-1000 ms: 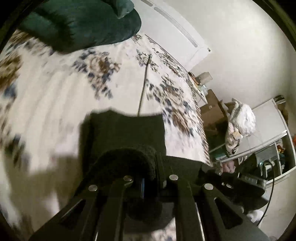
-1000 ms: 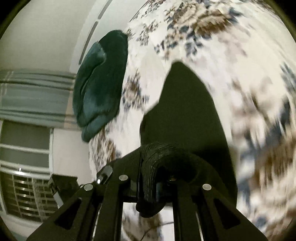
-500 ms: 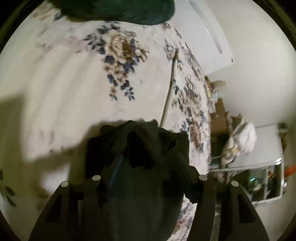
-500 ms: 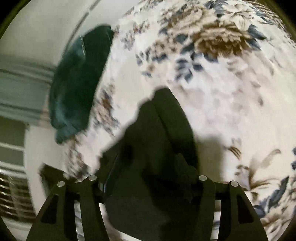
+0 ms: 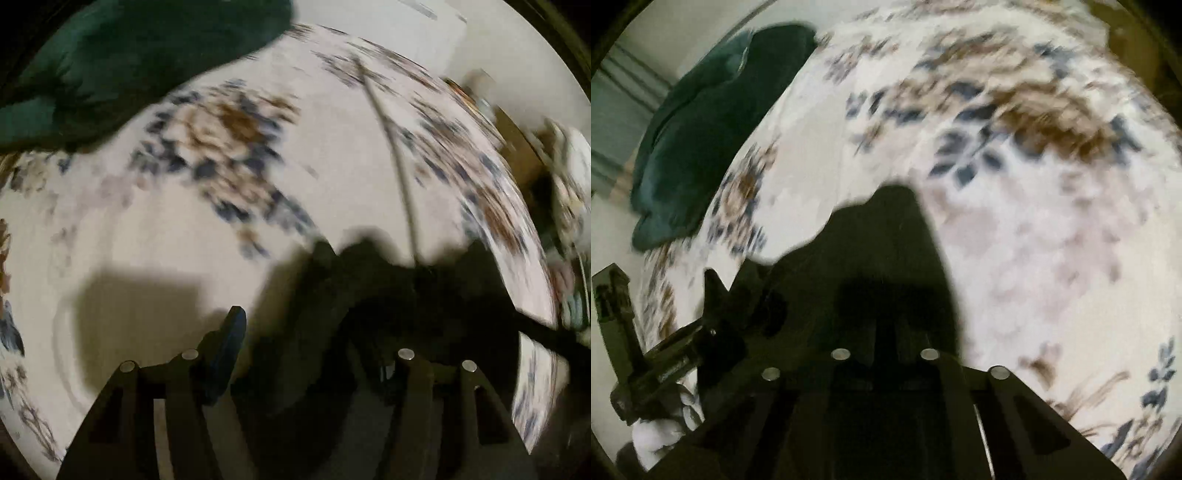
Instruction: Fold small clothes
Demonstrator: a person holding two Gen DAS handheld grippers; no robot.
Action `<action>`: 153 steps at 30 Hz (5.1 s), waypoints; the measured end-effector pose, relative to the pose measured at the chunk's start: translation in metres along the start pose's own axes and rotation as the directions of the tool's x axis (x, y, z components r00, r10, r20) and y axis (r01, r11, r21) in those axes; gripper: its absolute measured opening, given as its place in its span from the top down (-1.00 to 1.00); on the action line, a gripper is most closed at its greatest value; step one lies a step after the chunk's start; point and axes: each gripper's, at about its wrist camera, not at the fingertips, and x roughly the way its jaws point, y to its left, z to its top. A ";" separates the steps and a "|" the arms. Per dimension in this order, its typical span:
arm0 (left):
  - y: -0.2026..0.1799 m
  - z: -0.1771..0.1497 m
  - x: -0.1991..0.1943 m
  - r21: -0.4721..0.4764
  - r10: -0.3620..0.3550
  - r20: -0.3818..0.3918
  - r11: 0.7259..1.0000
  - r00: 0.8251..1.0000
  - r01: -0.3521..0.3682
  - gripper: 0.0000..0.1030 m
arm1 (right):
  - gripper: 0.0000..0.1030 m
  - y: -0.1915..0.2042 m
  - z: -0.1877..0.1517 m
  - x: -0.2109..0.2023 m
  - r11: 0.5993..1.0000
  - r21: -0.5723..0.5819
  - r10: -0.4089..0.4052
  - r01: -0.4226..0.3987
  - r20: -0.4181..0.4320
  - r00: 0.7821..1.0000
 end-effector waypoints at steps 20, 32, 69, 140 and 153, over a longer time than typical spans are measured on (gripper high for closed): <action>0.009 -0.017 -0.008 -0.053 -0.189 0.001 0.981 0.982 0.189 0.71 | 0.85 -0.007 0.004 0.002 0.996 0.012 0.092 -0.091 -0.076 0.993; 0.007 -0.039 -0.065 -0.066 -0.132 0.075 0.988 0.988 0.137 0.30 | -0.10 -0.021 0.009 -0.004 0.997 0.052 0.069 -0.063 -0.139 0.988; 0.038 -0.210 -0.035 -0.723 -0.262 0.309 0.560 0.914 0.405 0.16 | -0.81 -0.065 0.020 0.089 0.850 0.285 0.520 -0.443 -0.323 0.791; 0.115 -0.236 -0.109 -0.494 -0.240 0.037 0.840 0.970 0.226 0.27 | 0.53 -0.023 -0.143 -0.009 0.990 0.019 0.141 -0.143 -0.335 0.931; 0.071 -0.335 -0.165 -0.420 -0.064 -0.095 0.907 0.993 0.018 -0.18 | 0.15 -0.094 -0.240 -0.093 0.989 0.128 0.120 -0.068 -0.466 0.876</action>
